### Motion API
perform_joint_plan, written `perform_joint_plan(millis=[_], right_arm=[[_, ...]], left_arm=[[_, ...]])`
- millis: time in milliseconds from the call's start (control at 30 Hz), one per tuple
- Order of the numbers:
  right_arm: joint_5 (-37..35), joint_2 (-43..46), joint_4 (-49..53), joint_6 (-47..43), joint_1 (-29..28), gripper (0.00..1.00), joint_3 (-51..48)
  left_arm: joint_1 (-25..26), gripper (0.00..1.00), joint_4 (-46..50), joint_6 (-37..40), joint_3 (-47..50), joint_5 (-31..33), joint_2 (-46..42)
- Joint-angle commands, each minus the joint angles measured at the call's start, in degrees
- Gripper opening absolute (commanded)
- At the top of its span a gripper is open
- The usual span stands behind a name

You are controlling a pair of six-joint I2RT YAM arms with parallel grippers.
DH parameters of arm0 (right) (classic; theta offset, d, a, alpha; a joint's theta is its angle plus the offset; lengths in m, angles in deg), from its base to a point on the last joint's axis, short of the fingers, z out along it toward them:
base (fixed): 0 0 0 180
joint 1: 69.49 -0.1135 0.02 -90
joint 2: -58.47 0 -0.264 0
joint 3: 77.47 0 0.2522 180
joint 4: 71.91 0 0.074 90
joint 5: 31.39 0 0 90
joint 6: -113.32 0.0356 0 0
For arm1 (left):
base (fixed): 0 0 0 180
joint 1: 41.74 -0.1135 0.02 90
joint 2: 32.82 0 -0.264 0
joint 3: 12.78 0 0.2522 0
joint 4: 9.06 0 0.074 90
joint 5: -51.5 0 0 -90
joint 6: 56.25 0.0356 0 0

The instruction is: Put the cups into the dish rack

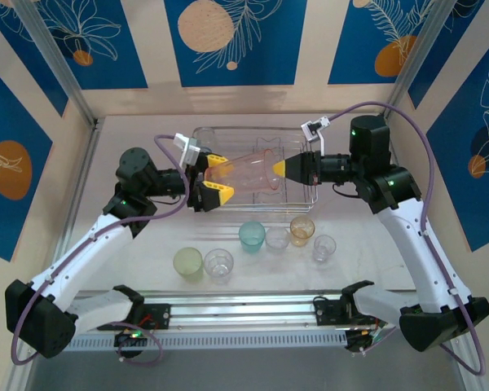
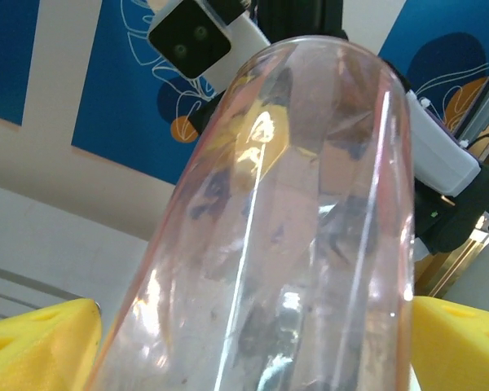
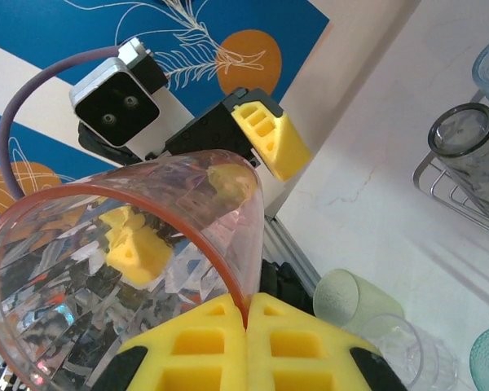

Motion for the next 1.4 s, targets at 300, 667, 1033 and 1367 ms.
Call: perform_joint_plan(millis=[300, 667, 1033, 1367], right_arm=[[1.39, 0.28, -6.35, 2.73, 1.34, 0.00, -1.46], [2.10, 0.56, -8.68, 4.37, 1.98, 0.00, -2.39], [1.87, -1.64, -10.02, 4.66, 1.46, 0.00, -1.91], [0.78, -4.88, -8.43, 4.18, -0.02, 0.00, -0.31]], left_arm=[[0.31, 0.96, -10.79, -5.47, 1.55, -1.81, 0.72], [0.32, 0.91, -27.53, -16.77, 3.37, -1.76, 5.43], [0.34, 0.85, -22.43, -11.46, 4.18, 0.58, 3.01], [0.32, 0.48, -15.70, -9.27, 3.13, 6.36, 1.46]])
